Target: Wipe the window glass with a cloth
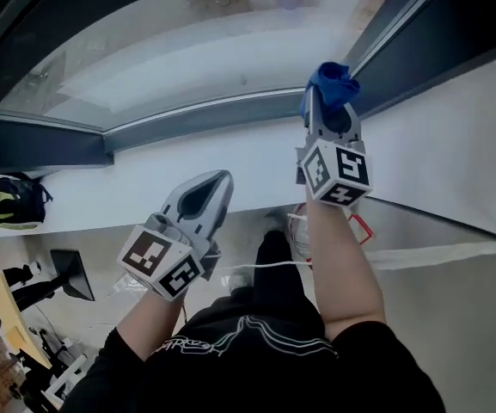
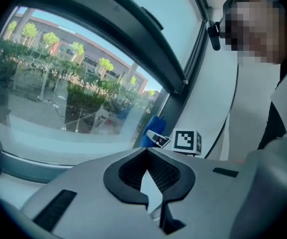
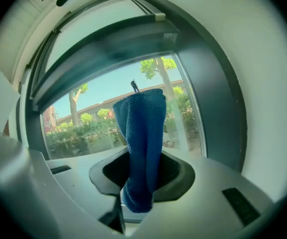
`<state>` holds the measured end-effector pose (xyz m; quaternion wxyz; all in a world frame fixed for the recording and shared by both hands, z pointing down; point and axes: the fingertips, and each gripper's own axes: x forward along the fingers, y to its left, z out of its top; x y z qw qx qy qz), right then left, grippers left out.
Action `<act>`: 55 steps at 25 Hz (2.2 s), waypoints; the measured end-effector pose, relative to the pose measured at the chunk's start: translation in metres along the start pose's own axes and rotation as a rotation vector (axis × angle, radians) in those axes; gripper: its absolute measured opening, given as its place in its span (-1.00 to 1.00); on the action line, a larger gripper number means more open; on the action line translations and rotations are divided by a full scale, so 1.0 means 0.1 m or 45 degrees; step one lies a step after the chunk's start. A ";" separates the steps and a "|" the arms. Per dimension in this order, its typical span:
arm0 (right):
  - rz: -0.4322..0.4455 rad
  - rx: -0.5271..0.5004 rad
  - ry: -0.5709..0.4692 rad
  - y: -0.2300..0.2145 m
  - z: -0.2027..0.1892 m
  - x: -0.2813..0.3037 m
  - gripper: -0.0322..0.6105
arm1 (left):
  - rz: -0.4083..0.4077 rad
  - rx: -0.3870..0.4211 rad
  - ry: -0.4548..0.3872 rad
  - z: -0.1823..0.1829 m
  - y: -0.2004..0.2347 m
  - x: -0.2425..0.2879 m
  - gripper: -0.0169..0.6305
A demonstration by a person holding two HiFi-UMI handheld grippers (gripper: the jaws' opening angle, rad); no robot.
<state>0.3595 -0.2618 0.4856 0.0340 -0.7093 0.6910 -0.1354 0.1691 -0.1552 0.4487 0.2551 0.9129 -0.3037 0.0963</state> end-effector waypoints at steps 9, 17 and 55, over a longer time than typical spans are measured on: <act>0.619 0.121 0.059 2.00 1.26 -1.96 -0.61 | -0.072 0.138 -0.172 0.87 -0.67 -1.93 -0.93; 1.040 -0.130 0.082 3.47 2.41 -3.29 -0.61 | -0.208 0.366 -0.336 1.92 -1.55 -3.40 -0.93; 1.112 -0.159 0.004 4.06 2.83 -3.88 -0.61 | -0.117 0.526 -0.510 2.23 -2.02 -4.30 -0.93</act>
